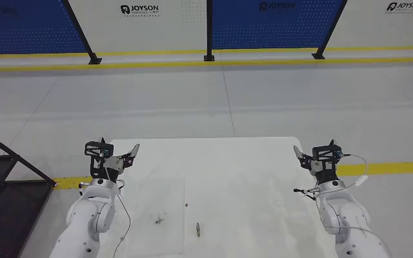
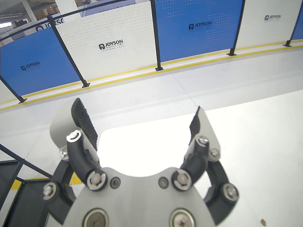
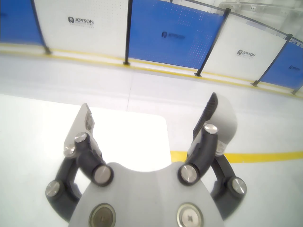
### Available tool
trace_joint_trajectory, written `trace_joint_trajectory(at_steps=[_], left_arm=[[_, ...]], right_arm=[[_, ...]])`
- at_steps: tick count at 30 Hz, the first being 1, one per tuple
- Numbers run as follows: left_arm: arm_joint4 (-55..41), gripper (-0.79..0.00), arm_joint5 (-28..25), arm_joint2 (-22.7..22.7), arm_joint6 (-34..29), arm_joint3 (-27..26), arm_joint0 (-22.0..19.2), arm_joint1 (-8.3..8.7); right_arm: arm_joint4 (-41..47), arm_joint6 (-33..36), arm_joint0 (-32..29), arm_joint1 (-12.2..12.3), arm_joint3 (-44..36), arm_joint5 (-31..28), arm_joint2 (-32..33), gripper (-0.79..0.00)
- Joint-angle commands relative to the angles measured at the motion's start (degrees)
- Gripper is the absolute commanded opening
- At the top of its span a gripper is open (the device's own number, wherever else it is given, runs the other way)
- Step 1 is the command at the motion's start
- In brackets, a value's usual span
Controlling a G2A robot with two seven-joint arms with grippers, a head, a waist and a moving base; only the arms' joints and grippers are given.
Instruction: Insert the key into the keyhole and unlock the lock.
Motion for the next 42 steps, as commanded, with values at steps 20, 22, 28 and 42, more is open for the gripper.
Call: trace_joint_trajectory(at_steps=[20,22,28,42], left_arm=[[-5.3,0.0,-21.0,-7.5,-21.6,-20.4,35.3,0.36],[-2.8,0.0,-18.8,-5.0,-22.3,-19.4,35.3,0.04],[0.4,-0.219,-11.8,0.0,-22.6,-17.8,35.3,-0.62],[10.2,-0.302,-4.2,7.9,-21.9,-11.4,28.2,-1.16]], right_arm=[[0.0,0.0,0.0,0.0,0.0,0.0,0.0,0.0],[0.0,0.0,0.0,0.0,0.0,0.0,0.0,0.0],[0.0,0.0,0.0,0.0,0.0,0.0,0.0,0.0],[0.0,0.0,0.0,0.0,0.0,0.0,0.0,0.0]])
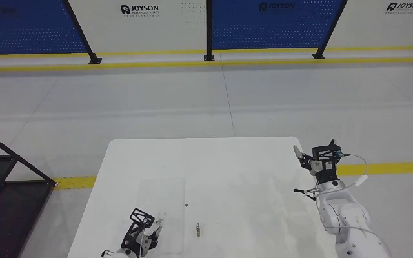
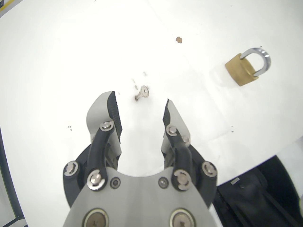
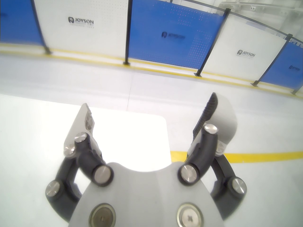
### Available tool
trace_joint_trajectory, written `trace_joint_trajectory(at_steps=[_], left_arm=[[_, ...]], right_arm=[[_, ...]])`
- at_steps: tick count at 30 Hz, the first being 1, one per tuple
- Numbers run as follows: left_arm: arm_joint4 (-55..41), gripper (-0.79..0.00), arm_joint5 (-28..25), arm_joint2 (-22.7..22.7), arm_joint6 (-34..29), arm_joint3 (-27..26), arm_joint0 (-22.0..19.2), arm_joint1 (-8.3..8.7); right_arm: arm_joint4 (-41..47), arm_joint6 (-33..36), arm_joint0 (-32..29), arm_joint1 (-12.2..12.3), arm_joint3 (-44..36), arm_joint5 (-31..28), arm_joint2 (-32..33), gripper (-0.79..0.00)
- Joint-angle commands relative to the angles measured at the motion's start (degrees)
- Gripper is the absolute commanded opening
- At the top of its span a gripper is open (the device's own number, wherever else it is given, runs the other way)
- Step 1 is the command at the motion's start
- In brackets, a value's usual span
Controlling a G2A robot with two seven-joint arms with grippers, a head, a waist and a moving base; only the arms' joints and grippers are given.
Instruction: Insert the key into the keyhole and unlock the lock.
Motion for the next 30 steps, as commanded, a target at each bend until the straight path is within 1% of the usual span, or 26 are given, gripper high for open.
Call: trace_joint_trajectory(at_steps=[1,5,6,9,11,19,22,26,28,30], left_arm=[[0.9,-0.302,0.6,1.4,-0.4,1.7,-1.9,-0.12],[0.2,-0.277,1.0,4.0,-1.6,4.6,-5.4,-0.45],[0.0,-0.299,1.1,4.4,-1.9,4.9,-6.1,-0.5],[0.3,-0.329,1.5,5.3,-2.5,5.7,-7.4,-0.6],[0.5,-0.388,2.1,5.7,-2.8,6.0,-7.9,-0.66],[2.2,-0.465,4.0,6.7,-3.6,5.9,-8.2,-0.73],[2.5,-0.526,4.5,6.8,-3.8,5.8,-8.1,-0.73],[2.6,-0.539,4.9,7.1,-3.8,5.9,-8.1,-0.75],[2.9,-0.533,5.1,7.1,-3.8,6.0,-8.1,-0.74],[3.4,-0.551,5.3,7.3,-3.7,6.2,-8.3,-0.74]], right_arm=[[0.0,0.0,0.0,0.0,0.0,0.0,0.0,0.0],[0.0,0.0,0.0,0.0,0.0,0.0,0.0,0.0],[0.0,0.0,0.0,0.0,0.0,0.0,0.0,0.0],[0.0,0.0,0.0,0.0,0.0,0.0,0.0,0.0],[0.0,0.0,0.0,0.0,0.0,0.0,0.0,0.0],[0.0,0.0,0.0,0.0,0.0,0.0,0.0,0.0],[0.0,0.0,0.0,0.0,0.0,0.0,0.0,0.0],[0.0,0.0,0.0,0.0,0.0,0.0,0.0,0.0],[0.0,0.0,0.0,0.0,0.0,0.0,0.0,0.0],[0.0,0.0,0.0,0.0,0.0,0.0,0.0,0.0]])
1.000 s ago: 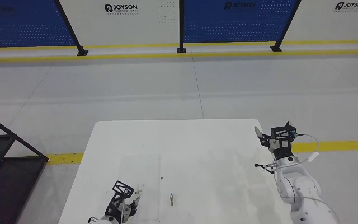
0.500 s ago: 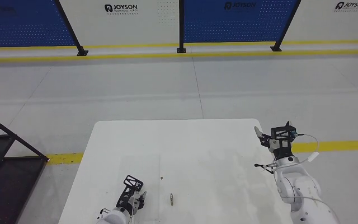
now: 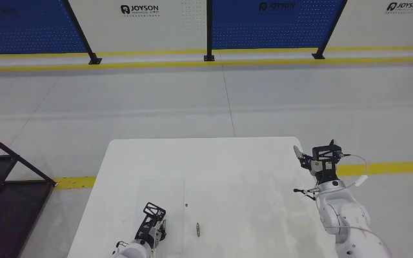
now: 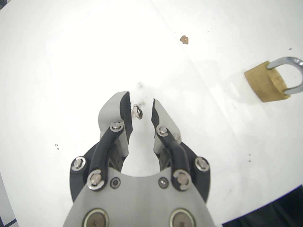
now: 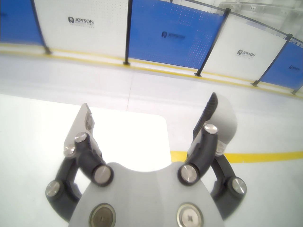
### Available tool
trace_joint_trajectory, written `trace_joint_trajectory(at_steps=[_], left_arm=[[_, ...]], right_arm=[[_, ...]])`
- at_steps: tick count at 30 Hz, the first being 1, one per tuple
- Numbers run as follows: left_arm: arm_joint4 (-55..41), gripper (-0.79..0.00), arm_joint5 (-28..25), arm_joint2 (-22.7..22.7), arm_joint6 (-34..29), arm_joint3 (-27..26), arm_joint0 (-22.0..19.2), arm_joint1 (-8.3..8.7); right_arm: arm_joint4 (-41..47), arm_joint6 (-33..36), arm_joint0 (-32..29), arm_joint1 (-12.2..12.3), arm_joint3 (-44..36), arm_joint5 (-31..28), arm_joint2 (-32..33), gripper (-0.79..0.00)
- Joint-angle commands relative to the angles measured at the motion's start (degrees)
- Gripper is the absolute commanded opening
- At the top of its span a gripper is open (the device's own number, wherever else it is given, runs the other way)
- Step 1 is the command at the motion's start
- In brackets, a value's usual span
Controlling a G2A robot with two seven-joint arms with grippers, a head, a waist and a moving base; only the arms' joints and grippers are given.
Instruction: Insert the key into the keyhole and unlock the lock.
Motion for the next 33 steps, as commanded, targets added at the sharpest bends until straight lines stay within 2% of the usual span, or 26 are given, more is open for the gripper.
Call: trace_joint_trajectory(at_steps=[1,4,8,10,12,26,30,33], left_arm=[[0.2,-0.548,0.1,0.2,0.0,0.2,-0.1,-0.01],[1.0,-0.545,0.8,0.4,0.3,0.9,-0.6,-0.05],[0.5,-0.622,1.1,0.8,0.6,1.6,-1.3,-0.13],[0.5,-0.754,1.2,0.8,0.8,1.8,-1.5,-0.15],[0.6,-0.785,1.3,0.7,0.8,1.8,-1.6,-0.14],[2.4,-0.785,3.2,-1.5,5.7,-0.2,0.7,0.12],[-1.6,-0.785,1.8,-4.3,10.1,-3.3,3.4,0.33],[-5.8,-0.785,0.2,-7.1,16.0,-6.5,6.6,0.52]], right_arm=[[0.0,0.0,0.0,0.0,0.0,0.0,0.0,0.0],[0.0,0.0,0.0,0.0,0.0,0.0,0.0,0.0],[0.0,0.0,0.0,0.0,0.0,0.0,0.0,0.0],[0.0,0.0,0.0,0.0,0.0,0.0,0.0,0.0],[0.0,0.0,0.0,0.0,0.0,0.0,0.0,0.0],[0.0,0.0,0.0,0.0,0.0,0.0,0.0,0.0],[0.0,0.0,0.0,0.0,0.0,0.0,0.0,0.0],[0.0,0.0,0.0,0.0,0.0,0.0,0.0,0.0]])
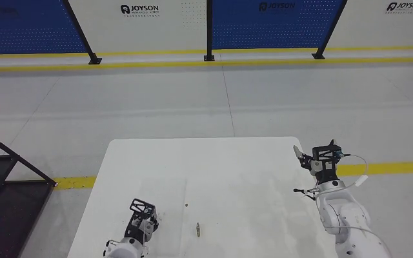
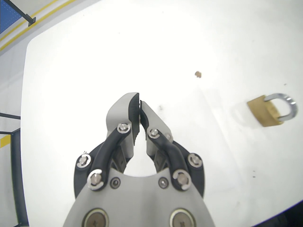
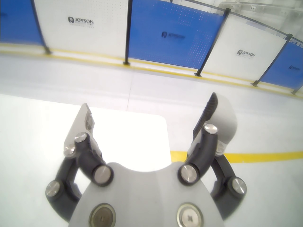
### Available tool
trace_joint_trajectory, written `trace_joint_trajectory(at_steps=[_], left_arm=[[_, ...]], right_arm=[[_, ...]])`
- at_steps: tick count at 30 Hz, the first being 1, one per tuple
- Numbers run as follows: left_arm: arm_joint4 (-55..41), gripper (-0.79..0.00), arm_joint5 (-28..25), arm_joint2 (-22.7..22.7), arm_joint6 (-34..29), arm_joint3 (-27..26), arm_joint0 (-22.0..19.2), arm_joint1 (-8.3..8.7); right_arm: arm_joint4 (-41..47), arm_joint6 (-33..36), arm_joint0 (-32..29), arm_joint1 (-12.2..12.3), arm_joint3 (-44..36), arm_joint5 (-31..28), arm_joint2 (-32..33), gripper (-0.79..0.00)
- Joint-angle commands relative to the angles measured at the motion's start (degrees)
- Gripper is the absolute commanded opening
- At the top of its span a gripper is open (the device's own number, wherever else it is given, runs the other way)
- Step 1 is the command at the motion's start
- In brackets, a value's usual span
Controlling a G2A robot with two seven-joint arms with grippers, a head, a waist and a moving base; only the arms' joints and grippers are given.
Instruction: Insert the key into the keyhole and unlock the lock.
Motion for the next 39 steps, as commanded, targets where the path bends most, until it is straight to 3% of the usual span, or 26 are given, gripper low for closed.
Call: trace_joint_trajectory(at_steps=[1,7,12,18,25,30,39], left_arm=[[-3.1,-0.785,-1.5,-1.8,4.7,-2.0,2.2,0.1],[-11.6,-0.785,-8.1,-6.9,20.2,-5.2,8.3,0.32],[-16.9,-0.785,-13.8,-9.3,28.1,-2.8,9.0,0.39],[-16.9,-0.785,-13.8,-9.3,28.1,-2.8,9.0,0.39],[-16.9,-0.785,-13.8,-9.3,28.1,-2.8,9.0,0.39],[-16.9,-0.785,-13.8,-9.3,28.1,-2.8,9.0,0.39],[-16.9,-0.785,-13.8,-9.3,28.1,-2.8,9.0,0.39]], right_arm=[[0.0,0.0,0.0,0.0,0.0,0.0,0.0,0.0],[-1.7,3.6,-2.1,0.3,-10.4,-3.4,1.4,0.0],[-1.5,7.7,-10.0,0.4,-22.4,-11.6,-2.7,0.0],[-6.9,9.7,-18.8,0.7,-30.2,-21.4,-12.9,0.0],[-13.2,13.2,-21.5,0.8,-29.6,-28.4,-26.2,0.0],[-11.4,17.1,-18.2,0.2,-26.3,-27.0,-32.9,0.0],[-12.0,17.5,-17.8,0.2,-26.5,-26.3,-33.0,0.0]])
